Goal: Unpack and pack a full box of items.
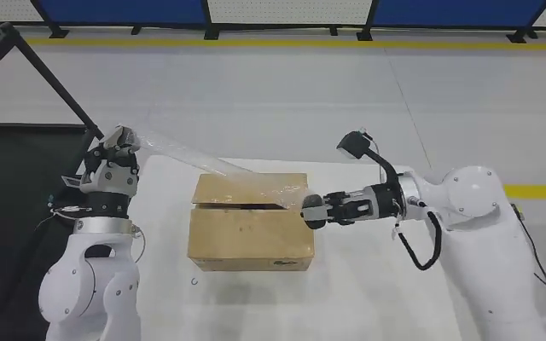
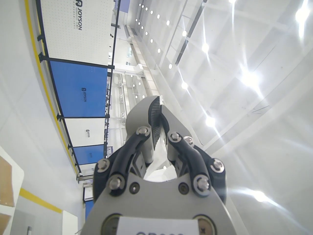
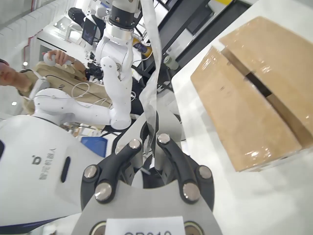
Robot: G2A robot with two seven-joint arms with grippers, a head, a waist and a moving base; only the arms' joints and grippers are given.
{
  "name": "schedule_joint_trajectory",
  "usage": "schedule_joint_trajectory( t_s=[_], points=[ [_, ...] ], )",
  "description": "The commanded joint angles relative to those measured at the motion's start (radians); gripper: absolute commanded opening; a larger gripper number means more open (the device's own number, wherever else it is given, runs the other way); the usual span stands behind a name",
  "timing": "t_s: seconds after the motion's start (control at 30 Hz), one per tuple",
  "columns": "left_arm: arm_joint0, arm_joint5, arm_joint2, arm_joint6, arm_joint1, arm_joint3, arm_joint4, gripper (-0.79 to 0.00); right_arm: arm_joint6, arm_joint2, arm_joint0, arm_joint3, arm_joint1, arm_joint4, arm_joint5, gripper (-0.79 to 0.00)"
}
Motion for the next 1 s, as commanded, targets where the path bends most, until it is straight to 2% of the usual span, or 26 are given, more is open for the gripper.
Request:
schedule_joint_trajectory(
  t_s=[0.0, 0.13, 0.3, 0.57, 0.77, 0.97],
  points=[
    [0.016, 0.001, -0.014, -0.01, 0.002, 0.009, -0.005, -0.785, 0.032, -0.021, 0.041, 0.08, -0.001, 0.055, 0.032, -0.785],
    [0.06, -0.007, -0.039, -0.036, 0.006, 0.021, -0.011, -0.785, 0.032, -0.092, 0.109, 0.233, 0.008, 0.125, 0.104, -0.785],
    [0.124, -0.033, -0.045, -0.062, 0.008, 0.026, -0.02, -0.785, 0.032, -0.178, 0.187, 0.386, 0.022, 0.131, 0.114, -0.785],
    [0.166, -0.082, -0.032, -0.001, 0.003, 0.052, -0.071, -0.785, 0.032, -0.359, 0.265, 0.484, 0.029, 0.079, 0.084, -0.785],
    [0.172, -0.057, -0.005, 0.019, 0.004, 0.09, -0.054, -0.785, 0.032, -0.475, 0.31, 0.559, 0.031, 0.164, 0.142, -0.785],
    [0.174, -0.048, -0.001, 0.018, 0.005, 0.094, -0.041, -0.785, 0.032, -0.489, 0.318, 0.576, 0.029, 0.187, 0.15, -0.785]
  ],
)
